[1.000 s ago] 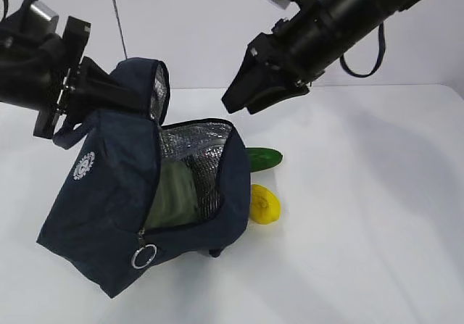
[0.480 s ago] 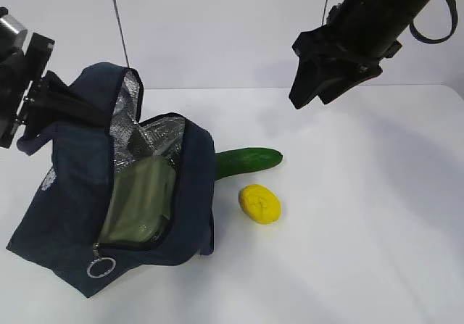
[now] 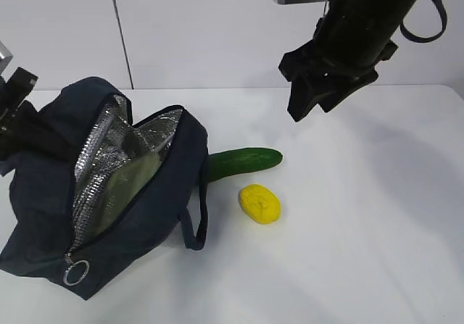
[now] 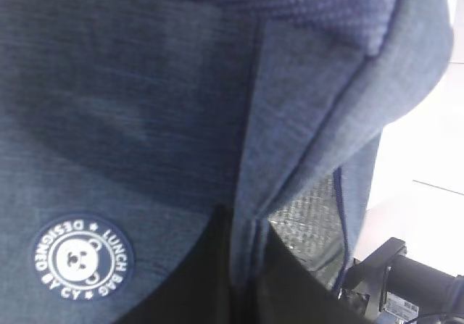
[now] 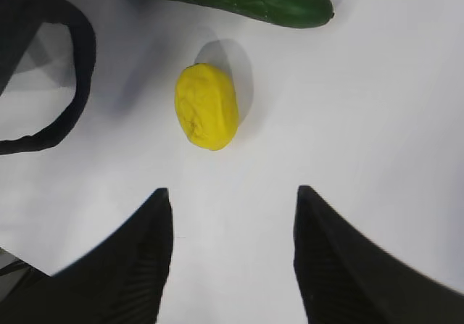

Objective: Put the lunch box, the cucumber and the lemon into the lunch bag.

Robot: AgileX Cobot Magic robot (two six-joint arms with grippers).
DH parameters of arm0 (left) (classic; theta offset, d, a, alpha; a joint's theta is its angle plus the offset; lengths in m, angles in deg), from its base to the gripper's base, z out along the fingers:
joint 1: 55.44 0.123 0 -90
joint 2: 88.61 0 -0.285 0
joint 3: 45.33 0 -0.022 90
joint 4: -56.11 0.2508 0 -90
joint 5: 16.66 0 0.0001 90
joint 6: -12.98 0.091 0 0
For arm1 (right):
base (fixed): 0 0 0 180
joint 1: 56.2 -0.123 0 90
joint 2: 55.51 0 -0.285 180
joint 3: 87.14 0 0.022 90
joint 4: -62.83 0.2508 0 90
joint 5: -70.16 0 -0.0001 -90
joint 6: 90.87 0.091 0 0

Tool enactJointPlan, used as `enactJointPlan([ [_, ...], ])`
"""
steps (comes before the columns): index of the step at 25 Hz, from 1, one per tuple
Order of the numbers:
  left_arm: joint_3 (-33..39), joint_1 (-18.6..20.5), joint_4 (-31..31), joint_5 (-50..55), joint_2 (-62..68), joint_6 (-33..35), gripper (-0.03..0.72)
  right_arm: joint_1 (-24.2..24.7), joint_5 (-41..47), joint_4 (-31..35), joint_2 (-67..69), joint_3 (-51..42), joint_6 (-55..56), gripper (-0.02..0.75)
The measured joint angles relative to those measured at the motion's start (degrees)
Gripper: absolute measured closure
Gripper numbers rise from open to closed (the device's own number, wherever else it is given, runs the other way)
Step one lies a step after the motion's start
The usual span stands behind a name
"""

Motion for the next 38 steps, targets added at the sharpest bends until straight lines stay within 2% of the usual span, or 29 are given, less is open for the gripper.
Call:
enactJointPlan([
  [9,0.0,3.8,3.9,2.3,0.0,-0.7,0.692,-0.6,0.1,0.1,4.1,0.0,1.5,0.35],
  [21,-0.1,4.8,12.2,2.4,0.0,-2.3,0.692,-3.4,0.1,-0.7,6.3,-0.1,-6.5,0.35],
  [27,-0.1,4.8,17.5,2.5,0.0,-4.6,0.692,-3.4,-4.0,-2.3,6.3,-0.1,-21.7,0.35],
  [33,-0.1,4.8,17.9,2.5,0.0,-5.1,0.692,-3.4,-10.3,-2.2,6.3,-0.1,-38.6,0.35],
  [38,-0.1,4.8,18.1,2.5,0.0,-5.4,0.692,-3.4,-13.6,2.1,7.3,-0.1,-56.0,0.35],
])
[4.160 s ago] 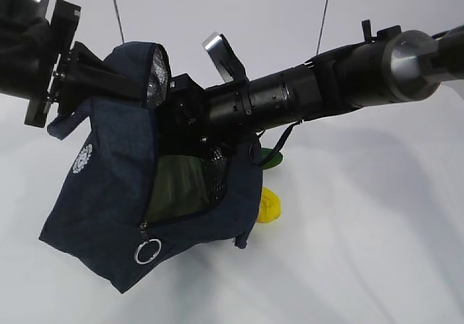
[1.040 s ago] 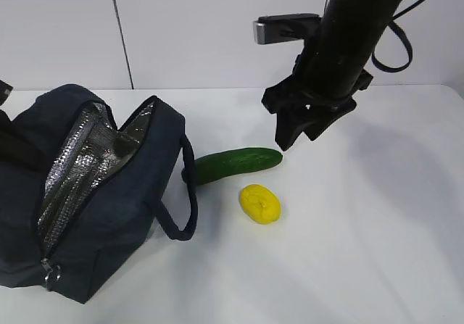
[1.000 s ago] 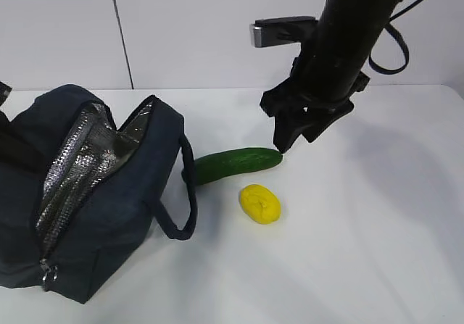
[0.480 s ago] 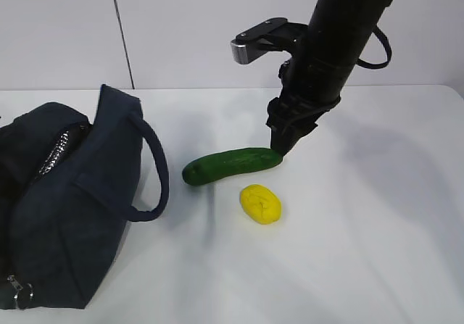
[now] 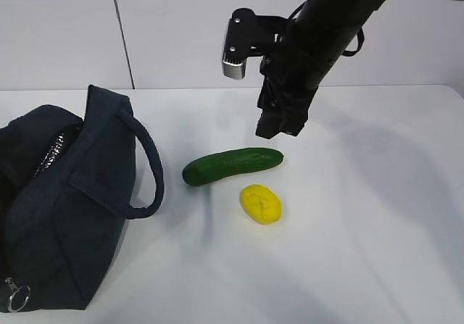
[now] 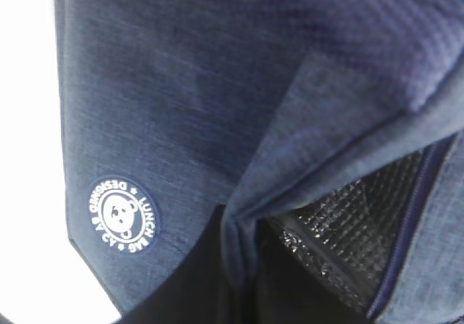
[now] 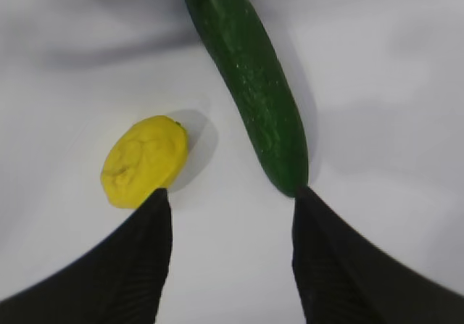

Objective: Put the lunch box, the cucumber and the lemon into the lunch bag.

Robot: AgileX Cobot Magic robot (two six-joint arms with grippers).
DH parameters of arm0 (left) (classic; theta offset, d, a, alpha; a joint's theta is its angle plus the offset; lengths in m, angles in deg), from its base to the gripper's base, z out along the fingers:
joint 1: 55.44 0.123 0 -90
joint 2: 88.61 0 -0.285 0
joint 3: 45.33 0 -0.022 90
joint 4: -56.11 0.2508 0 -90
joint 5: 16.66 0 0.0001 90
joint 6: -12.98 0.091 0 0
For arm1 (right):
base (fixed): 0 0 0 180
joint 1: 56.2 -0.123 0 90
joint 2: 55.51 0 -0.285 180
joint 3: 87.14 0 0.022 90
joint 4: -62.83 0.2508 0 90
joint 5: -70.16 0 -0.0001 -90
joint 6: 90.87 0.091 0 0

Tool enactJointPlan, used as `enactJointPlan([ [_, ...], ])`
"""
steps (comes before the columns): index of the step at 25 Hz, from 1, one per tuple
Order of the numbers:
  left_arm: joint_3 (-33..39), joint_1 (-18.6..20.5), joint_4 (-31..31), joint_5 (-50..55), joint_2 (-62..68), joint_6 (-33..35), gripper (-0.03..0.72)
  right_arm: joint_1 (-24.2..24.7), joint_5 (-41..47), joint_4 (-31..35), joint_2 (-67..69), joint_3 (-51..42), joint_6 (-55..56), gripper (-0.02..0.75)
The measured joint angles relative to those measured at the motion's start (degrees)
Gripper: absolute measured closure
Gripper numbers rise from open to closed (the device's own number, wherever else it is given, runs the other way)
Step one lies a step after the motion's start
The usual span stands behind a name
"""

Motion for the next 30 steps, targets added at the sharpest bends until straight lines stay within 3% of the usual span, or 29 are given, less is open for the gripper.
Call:
enactJointPlan([
  [6,0.0,0.0,-1.0,0.1,0.0,-0.2,0.692,0.0,-1.6,3.2,4.5,0.0,-10.1,0.349],
  [23,0.0,0.0,-0.7,0.2,-5.9,-0.2,0.692,0.0,-5.3,5.0,7.8,0.0,-10.8,0.347],
  [30,0.0,0.0,-0.7,0.3,-5.9,-0.2,0.692,0.0,-9.0,5.9,8.4,0.0,-11.5,0.181],
])
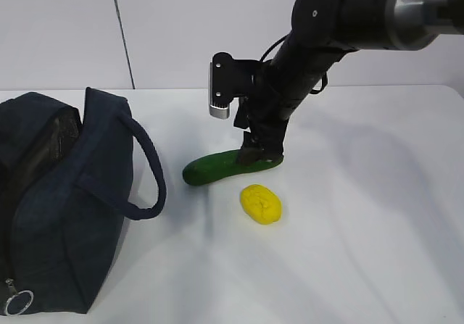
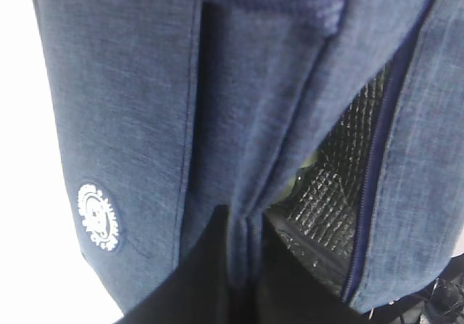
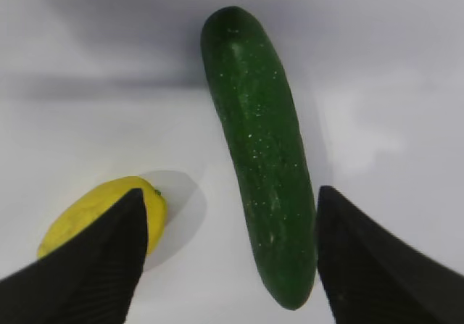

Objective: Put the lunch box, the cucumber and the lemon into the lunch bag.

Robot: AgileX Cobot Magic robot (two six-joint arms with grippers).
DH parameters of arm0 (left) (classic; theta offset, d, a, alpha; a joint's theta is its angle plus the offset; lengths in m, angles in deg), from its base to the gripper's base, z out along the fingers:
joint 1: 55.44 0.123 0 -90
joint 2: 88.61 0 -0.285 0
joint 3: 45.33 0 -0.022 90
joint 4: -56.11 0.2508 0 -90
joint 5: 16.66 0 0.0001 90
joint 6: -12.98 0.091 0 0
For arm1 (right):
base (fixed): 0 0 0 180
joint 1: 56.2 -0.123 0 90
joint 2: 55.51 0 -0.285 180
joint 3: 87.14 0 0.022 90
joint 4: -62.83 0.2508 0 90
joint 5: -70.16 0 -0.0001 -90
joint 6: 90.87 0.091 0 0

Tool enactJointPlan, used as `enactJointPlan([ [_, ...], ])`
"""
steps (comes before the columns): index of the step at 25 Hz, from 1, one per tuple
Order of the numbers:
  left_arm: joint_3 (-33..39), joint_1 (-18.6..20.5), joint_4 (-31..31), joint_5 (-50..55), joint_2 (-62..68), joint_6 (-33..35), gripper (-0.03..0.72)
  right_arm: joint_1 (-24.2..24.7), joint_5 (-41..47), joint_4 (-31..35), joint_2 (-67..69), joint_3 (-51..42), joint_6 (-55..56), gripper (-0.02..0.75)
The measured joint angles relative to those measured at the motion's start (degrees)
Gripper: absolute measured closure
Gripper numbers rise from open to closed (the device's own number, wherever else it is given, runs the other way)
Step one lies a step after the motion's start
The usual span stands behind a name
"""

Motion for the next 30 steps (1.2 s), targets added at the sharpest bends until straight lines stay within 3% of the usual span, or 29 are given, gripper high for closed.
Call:
enactJointPlan([
  [17,0.0,0.0,0.4,0.0,0.0,0.0,0.692,0.0,-4.5,4.5,3.8,0.0,-12.2,0.16],
  [30,0.0,0.0,1.3,0.0,0.0,0.0,0.692,0.0,-1.1,4.8,10.9,8.4,-15.0,0.158],
])
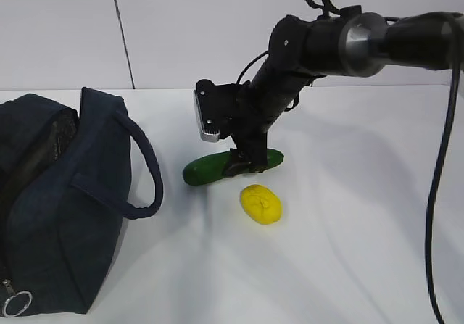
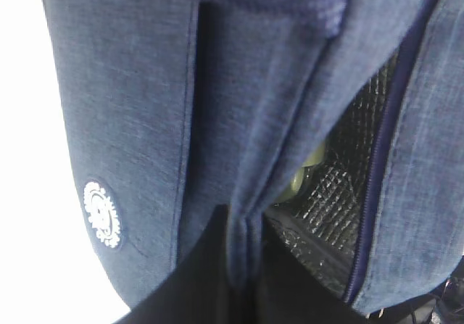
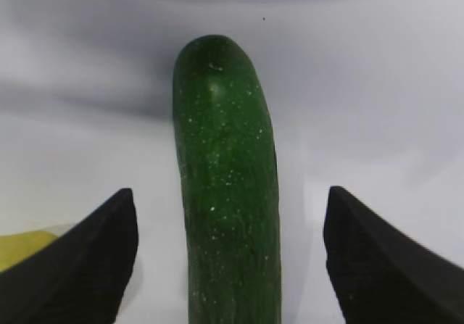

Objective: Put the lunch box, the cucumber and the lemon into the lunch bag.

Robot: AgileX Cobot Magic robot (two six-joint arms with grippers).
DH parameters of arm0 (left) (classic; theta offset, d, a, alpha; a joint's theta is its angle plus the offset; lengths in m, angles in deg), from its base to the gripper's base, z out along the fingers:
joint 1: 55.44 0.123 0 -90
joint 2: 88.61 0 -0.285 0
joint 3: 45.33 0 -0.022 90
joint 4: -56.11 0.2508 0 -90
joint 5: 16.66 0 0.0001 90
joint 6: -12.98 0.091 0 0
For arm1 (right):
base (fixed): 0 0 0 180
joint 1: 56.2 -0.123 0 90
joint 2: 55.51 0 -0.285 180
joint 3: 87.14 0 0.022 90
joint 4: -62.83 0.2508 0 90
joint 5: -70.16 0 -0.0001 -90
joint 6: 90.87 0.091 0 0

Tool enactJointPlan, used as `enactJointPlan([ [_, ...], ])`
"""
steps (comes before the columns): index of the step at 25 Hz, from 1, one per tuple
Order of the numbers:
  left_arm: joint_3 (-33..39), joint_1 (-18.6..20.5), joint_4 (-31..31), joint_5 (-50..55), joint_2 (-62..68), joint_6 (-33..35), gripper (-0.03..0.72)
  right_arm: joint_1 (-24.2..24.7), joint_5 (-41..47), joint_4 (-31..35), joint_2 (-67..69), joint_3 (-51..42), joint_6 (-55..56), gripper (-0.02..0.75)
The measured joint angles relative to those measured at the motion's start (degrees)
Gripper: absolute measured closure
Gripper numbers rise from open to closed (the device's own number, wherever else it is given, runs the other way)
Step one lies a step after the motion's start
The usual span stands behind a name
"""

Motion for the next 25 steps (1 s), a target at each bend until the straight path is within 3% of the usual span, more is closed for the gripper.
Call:
enactJointPlan([
  [25,0.0,0.0,0.4,0.0,0.0,0.0,0.692,0.0,0.4,0.4,4.3,1.4,-0.6,0.158],
])
